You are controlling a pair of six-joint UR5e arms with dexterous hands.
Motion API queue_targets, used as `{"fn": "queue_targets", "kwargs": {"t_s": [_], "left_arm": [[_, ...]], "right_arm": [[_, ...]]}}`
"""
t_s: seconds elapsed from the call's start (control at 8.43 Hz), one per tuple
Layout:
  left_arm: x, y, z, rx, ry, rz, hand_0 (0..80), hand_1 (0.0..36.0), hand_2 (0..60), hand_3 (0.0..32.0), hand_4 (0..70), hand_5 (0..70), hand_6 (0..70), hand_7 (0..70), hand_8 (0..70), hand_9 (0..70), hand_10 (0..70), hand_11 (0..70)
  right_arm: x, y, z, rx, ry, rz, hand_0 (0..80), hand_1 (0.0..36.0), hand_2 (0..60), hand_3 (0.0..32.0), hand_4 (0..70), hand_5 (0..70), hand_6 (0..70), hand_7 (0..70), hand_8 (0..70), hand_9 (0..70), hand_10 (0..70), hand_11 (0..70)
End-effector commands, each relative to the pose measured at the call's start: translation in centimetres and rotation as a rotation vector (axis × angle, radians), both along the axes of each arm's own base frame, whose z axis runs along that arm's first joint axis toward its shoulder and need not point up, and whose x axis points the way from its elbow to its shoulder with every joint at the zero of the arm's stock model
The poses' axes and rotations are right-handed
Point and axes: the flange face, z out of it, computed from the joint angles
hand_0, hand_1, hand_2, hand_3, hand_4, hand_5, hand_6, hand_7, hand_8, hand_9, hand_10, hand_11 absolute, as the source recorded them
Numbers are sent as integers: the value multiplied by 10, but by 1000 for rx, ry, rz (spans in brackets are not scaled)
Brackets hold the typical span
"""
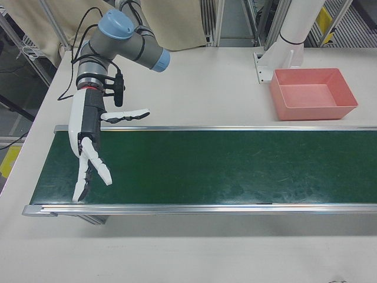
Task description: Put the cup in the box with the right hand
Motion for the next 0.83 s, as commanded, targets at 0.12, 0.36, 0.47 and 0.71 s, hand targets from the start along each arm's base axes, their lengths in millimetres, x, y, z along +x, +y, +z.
{"fn": "queue_targets", "kwargs": {"t_s": [0.12, 0.36, 0.47, 0.71], "left_arm": [[0, 0, -1, 1, 0, 0, 0, 0, 0, 0, 0, 0, 0, 0, 0, 0, 0, 0], [0, 0, -1, 1, 0, 0, 0, 0, 0, 0, 0, 0, 0, 0, 0, 0, 0, 0], [1, 0, -1, 1, 0, 1, 0, 0, 0, 0, 0, 0, 0, 0, 0, 0, 0, 0], [1, 0, -1, 1, 0, 1, 0, 0, 0, 0, 0, 0, 0, 0, 0, 0, 0, 0]], "right_arm": [[-26, -1, 4, -16, 0, -8, 505, 158, 0, 0, 0, 52, 0, 0, 0, 16, 0, 0], [-68, 0, 0, -13, -16, -18, 509, 175, 20, 0, 0, 51, 9, 0, 0, 12, 0, 0], [-84, 0, -3, -9, -23, -17, 524, 205, 49, 0, 0, 56, 16, 0, 0, 15, 0, 0], [-124, -8, -22, 21, -49, -29, 525, 203, 37, 0, 0, 57, 14, 0, 0, 5, 0, 0]]}}
